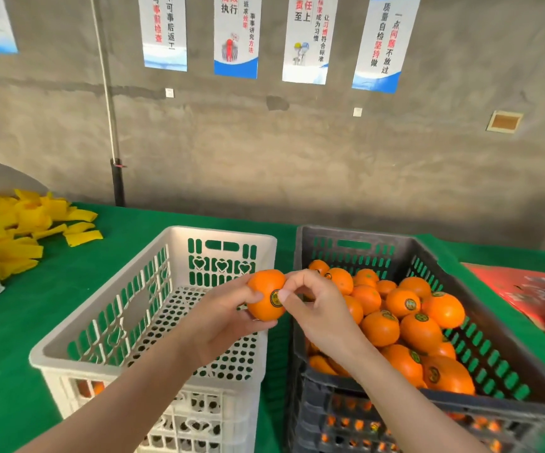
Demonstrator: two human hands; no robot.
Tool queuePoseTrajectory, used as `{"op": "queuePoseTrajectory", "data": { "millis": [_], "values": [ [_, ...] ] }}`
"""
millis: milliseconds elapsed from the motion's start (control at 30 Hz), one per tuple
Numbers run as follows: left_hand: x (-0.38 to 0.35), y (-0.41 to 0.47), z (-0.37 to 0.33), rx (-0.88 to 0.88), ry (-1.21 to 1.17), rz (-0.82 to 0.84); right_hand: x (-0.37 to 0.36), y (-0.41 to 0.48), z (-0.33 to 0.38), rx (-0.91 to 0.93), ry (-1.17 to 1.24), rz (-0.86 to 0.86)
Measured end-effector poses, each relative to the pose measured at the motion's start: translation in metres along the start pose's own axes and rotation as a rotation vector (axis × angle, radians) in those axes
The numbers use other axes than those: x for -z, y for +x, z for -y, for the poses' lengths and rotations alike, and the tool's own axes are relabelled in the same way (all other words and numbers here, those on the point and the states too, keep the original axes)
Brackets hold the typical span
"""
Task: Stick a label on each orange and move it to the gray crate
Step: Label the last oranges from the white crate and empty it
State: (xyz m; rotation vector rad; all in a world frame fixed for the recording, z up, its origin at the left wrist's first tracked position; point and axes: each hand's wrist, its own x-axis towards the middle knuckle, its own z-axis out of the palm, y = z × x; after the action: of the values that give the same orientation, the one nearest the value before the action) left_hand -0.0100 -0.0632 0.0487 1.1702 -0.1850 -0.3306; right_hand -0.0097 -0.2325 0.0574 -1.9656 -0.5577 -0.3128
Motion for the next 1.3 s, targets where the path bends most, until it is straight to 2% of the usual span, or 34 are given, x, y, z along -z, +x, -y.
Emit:
{"op": "queuePoseTrajectory", "data": {
  "millis": [100, 200, 267, 400, 467, 567, 667, 767, 867, 933, 967, 1033, 1067, 1100, 1133, 1167, 1233, 1300],
  "values": [
    [-0.013, -0.006, 0.006, -0.011, 0.014, -0.002, 0.003, -0.017, 0.0, 0.104, -0.09, -0.079],
    [-0.024, -0.009, 0.013, -0.017, 0.029, 0.036, 0.01, -0.031, -0.002, 0.07, -0.009, -0.141],
    [-0.035, -0.008, 0.017, -0.028, 0.036, 0.093, 0.019, -0.039, -0.004, 0.028, 0.059, -0.11],
    [-0.069, 0.001, 0.03, -0.056, 0.081, 0.113, 0.039, -0.049, -0.012, -0.033, -0.011, -0.003],
    [-0.085, 0.012, 0.042, -0.123, 0.233, 0.03, 0.055, -0.048, -0.021, -0.074, -0.08, -0.073],
    [-0.094, 0.026, 0.061, -0.295, 0.798, -0.192, 0.091, -0.042, -0.047, -0.181, -0.287, -0.163],
    [-0.093, 0.034, 0.081, -0.378, 1.192, -0.119, 0.131, -0.039, -0.081, -0.403, -0.539, -0.154],
    [-0.092, 0.034, 0.091, -0.385, 1.302, -0.116, 0.155, -0.044, -0.111, -0.563, -0.728, -0.042],
    [-0.093, 0.033, 0.09, -0.401, 1.3, -0.131, 0.159, -0.045, -0.119, -0.636, -0.779, 0.054],
    [-0.092, 0.033, 0.09, -0.41, 1.292, -0.143, 0.155, -0.045, -0.109, -0.559, -0.856, -0.005],
    [-0.092, 0.032, 0.09, -0.422, 1.286, -0.148, 0.15, -0.049, -0.1, -0.426, -0.874, -0.098],
    [-0.094, 0.029, 0.092, -0.456, 1.277, -0.168, 0.132, -0.066, -0.076, -0.01, -0.699, -0.307],
    [-0.095, 0.028, 0.092, -0.476, 1.273, -0.185, 0.12, -0.08, -0.065, 0.182, -0.549, -0.326],
    [-0.096, 0.026, 0.093, -0.495, 1.271, -0.202, 0.105, -0.097, -0.057, 0.311, -0.418, -0.252],
    [-0.097, 0.025, 0.093, -0.511, 1.271, -0.21, 0.09, -0.116, -0.056, 0.354, -0.342, -0.115],
    [-0.098, 0.023, 0.093, -0.522, 1.273, -0.211, 0.075, -0.133, -0.062, 0.311, -0.317, 0.062],
    [-0.099, 0.019, 0.094, -0.539, 1.275, -0.217, 0.049, -0.162, -0.088, 0.052, -0.423, 0.456],
    [-0.1, 0.012, 0.095, -0.557, 1.259, -0.246, 0.037, -0.182, -0.123, -0.323, -0.616, 0.737]
  ]
}}
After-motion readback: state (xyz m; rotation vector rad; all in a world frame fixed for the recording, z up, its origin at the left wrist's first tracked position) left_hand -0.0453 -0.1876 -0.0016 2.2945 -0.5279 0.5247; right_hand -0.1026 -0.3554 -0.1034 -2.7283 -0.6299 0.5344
